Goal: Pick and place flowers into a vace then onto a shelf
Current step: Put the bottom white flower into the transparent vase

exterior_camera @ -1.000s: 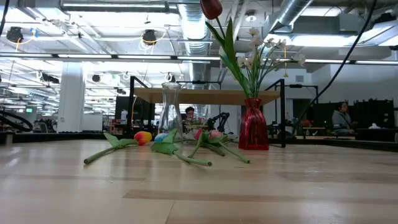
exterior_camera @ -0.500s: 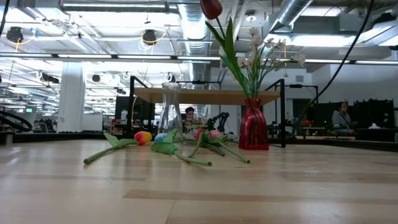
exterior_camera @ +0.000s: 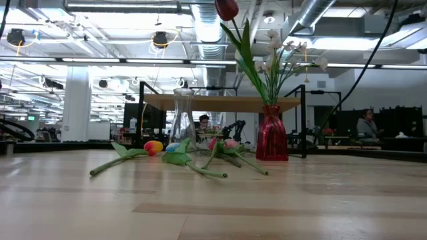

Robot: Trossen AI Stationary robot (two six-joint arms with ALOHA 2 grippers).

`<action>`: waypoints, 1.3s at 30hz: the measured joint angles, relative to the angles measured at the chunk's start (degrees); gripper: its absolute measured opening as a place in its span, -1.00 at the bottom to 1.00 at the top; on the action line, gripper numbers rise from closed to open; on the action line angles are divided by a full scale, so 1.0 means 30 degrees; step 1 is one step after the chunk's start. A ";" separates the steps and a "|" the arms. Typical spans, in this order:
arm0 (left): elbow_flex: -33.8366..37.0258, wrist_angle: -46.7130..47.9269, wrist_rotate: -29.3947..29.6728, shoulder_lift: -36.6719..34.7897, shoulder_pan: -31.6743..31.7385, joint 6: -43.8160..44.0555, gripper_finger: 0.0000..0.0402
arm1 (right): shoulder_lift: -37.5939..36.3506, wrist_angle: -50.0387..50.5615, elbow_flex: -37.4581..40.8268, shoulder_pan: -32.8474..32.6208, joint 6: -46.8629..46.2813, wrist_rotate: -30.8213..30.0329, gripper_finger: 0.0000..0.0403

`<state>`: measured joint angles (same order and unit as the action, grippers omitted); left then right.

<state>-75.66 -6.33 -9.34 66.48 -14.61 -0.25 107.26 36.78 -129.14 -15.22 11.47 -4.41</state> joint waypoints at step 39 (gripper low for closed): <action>-0.0007 0.5496 0.7831 -0.3852 0.0075 -0.2278 -1.00 | -0.3081 0.7518 -0.1658 -0.0736 -0.3531 -0.8185 0.21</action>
<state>-75.68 10.16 14.15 54.92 -14.39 -7.08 98.02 59.33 -134.11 -17.43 0.87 -28.96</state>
